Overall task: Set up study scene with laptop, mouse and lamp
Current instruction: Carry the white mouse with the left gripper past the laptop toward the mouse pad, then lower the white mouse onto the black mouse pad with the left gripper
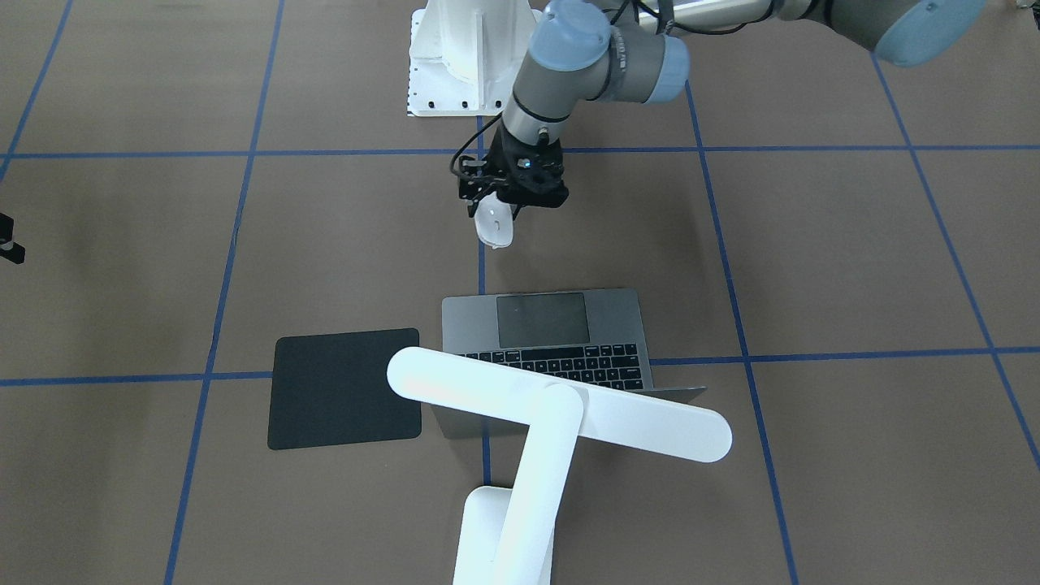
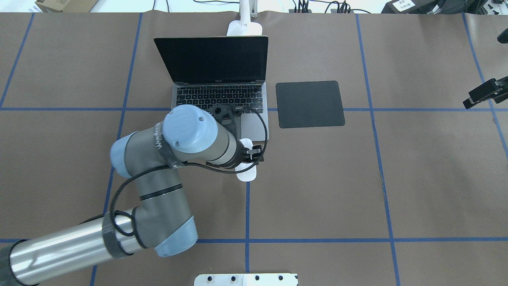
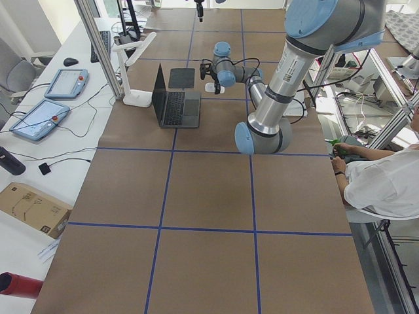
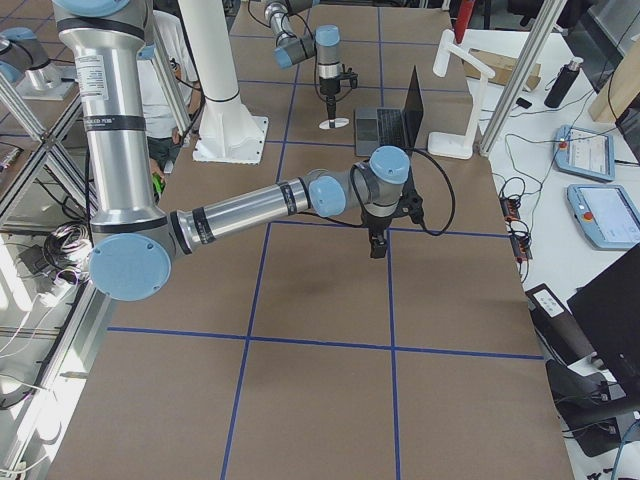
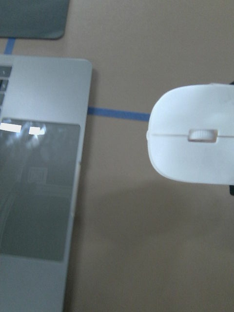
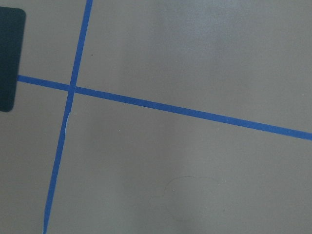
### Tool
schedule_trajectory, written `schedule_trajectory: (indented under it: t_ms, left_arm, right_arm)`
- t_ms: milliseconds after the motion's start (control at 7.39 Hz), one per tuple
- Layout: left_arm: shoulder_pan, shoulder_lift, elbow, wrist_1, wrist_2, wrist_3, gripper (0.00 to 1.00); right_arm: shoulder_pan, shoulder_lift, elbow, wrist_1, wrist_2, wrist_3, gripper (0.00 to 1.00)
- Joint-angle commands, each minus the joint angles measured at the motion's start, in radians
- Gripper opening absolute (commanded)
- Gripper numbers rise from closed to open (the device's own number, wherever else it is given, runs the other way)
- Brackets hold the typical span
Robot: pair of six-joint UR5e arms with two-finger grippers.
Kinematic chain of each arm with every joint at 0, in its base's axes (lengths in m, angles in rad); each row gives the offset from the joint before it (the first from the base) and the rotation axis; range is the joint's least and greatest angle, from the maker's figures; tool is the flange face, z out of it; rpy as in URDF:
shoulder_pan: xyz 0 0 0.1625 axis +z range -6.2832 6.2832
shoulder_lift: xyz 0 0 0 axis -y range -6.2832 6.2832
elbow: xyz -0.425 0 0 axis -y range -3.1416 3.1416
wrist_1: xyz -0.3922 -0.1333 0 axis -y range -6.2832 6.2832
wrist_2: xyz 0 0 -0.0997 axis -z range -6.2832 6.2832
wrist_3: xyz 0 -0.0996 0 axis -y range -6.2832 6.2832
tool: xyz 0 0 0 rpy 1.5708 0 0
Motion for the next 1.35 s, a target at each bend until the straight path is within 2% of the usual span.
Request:
schedule_trajectory:
  t_ms: [0,271,542,812,1083,1218]
  left_arm:
    - [-0.024,-0.213,0.240,0.002,0.024,0.019,0.60]
    - [-0.024,-0.407,0.509,-0.006,0.084,0.062,0.60]
    - [-0.026,-0.520,0.698,-0.037,0.162,0.087,0.60]
    - [-0.026,-0.598,0.867,-0.127,0.208,0.085,0.59]
    - [-0.039,-0.644,0.974,-0.179,0.246,0.090,0.57]
    - [-0.041,-0.648,1.041,-0.246,0.274,0.094,0.57]
  right_arm:
    - [-0.001,0.013,-0.047,0.049,-0.002,0.001,0.98]
    - [-0.001,0.018,-0.049,0.049,-0.002,0.002,0.98]
    - [-0.001,0.024,-0.057,0.049,0.001,0.002,0.98]
    - [-0.002,0.033,-0.069,0.049,0.001,0.002,0.98]
    - [-0.001,0.039,-0.069,0.049,0.001,0.004,0.98]
    - [-0.002,0.041,-0.069,0.049,0.001,0.004,0.98]
